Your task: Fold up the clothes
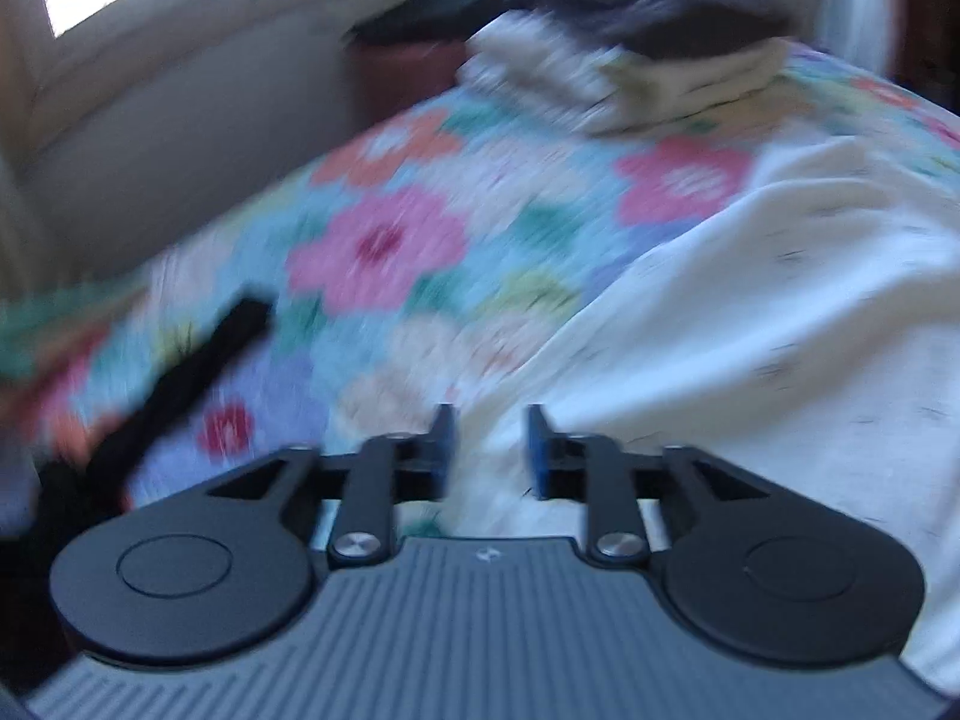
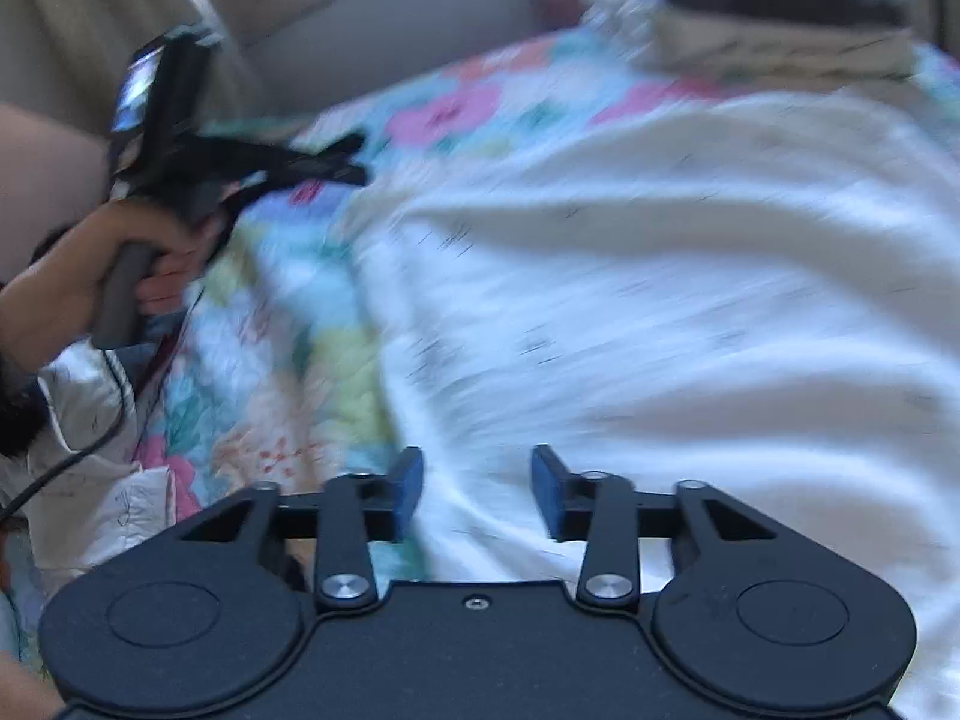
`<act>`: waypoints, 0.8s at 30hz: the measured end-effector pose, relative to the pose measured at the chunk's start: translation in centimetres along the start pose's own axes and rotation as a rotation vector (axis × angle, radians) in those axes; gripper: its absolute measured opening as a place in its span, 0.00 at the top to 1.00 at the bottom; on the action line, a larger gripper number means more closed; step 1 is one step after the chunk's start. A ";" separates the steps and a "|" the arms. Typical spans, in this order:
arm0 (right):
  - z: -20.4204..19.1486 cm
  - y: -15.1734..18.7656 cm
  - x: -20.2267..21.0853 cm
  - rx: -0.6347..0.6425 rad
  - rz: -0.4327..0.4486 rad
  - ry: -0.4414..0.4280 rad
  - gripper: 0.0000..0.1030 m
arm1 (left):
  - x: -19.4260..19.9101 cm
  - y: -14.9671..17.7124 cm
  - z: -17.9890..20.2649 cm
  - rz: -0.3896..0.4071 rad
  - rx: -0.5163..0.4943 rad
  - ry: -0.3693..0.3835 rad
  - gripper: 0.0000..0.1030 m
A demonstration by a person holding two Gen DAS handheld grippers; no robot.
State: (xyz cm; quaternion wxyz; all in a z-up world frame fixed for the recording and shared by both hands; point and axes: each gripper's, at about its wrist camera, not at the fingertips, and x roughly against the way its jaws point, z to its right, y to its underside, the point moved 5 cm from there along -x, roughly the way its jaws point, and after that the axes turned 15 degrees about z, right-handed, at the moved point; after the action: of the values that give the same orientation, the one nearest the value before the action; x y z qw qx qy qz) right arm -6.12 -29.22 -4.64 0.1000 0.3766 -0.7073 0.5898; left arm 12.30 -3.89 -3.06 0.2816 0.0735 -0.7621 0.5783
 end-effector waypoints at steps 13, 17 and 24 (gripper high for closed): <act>21.7 1.1 14.9 -0.322 0.202 0.412 0.43 | 3.6 -13.0 10.5 -0.189 0.015 0.271 0.54; 26.6 2.8 16.8 -0.452 0.243 0.440 0.43 | 3.2 -14.7 16.4 -0.197 -0.154 0.183 0.44; 33.9 6.5 20.4 -0.763 0.310 0.395 0.43 | -0.8 -16.2 28.8 -0.125 -0.166 0.368 0.44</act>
State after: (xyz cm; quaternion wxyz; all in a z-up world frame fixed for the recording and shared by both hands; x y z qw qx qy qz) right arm -14.27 -68.41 -7.25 0.2752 0.0829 -0.8893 0.3557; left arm 10.09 -35.85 5.15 0.4566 -0.0096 -0.7367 0.4987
